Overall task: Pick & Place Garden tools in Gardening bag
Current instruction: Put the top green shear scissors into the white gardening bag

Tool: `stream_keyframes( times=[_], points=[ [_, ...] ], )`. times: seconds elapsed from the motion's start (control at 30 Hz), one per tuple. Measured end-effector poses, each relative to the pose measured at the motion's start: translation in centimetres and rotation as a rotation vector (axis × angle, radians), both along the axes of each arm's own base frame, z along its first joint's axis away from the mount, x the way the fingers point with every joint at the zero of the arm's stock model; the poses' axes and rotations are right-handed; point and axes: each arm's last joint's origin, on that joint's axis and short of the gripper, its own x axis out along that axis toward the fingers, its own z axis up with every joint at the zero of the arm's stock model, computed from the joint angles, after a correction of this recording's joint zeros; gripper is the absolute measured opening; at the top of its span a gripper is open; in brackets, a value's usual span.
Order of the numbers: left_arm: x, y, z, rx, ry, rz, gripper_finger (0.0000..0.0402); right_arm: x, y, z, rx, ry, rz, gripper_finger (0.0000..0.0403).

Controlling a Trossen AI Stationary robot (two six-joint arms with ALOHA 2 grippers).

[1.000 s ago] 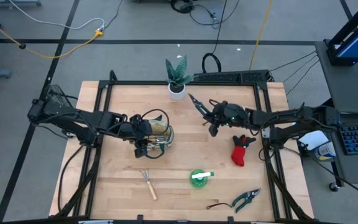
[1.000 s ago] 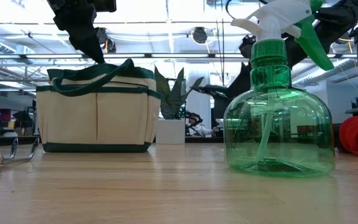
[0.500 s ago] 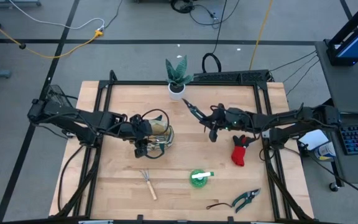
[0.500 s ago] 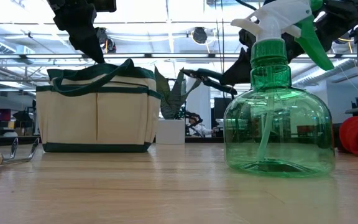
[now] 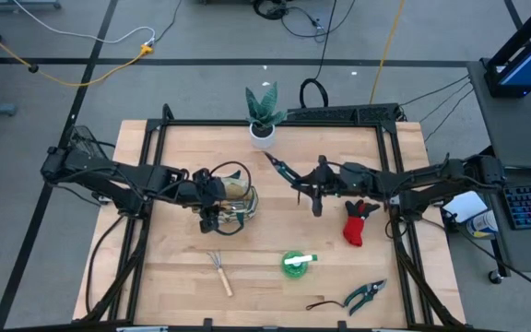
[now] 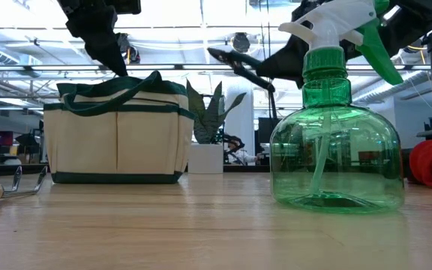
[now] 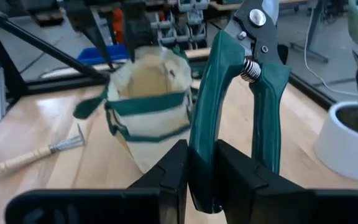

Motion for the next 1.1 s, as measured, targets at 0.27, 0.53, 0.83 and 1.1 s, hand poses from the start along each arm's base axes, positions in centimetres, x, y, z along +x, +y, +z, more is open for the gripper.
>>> stream_keyframes(
  times=[0.27, 0.53, 0.83, 1.1],
  points=[
    [0.0, 0.0, 0.0, 0.014, -0.004, -0.021, 0.0147, 0.1, 0.0, 0.5, -0.004, -0.056, 0.001, 0.0056],
    [0.2, 0.0, 0.1, 0.026, -0.019, -0.040, 0.0147, 0.2, 0.0, 1.2, -0.007, -0.124, -0.003, 0.0056],
    [0.5, -0.1, 0.3, 0.024, -0.057, -0.044, 0.0147, 0.2, 0.0, 1.6, -0.008, -0.162, -0.003, 0.0056],
    [0.5, -0.1, 0.4, 0.037, -0.060, -0.059, 0.0147, 0.4, 0.0, 1.8, -0.011, -0.213, -0.003, 0.0057]
  ],
)
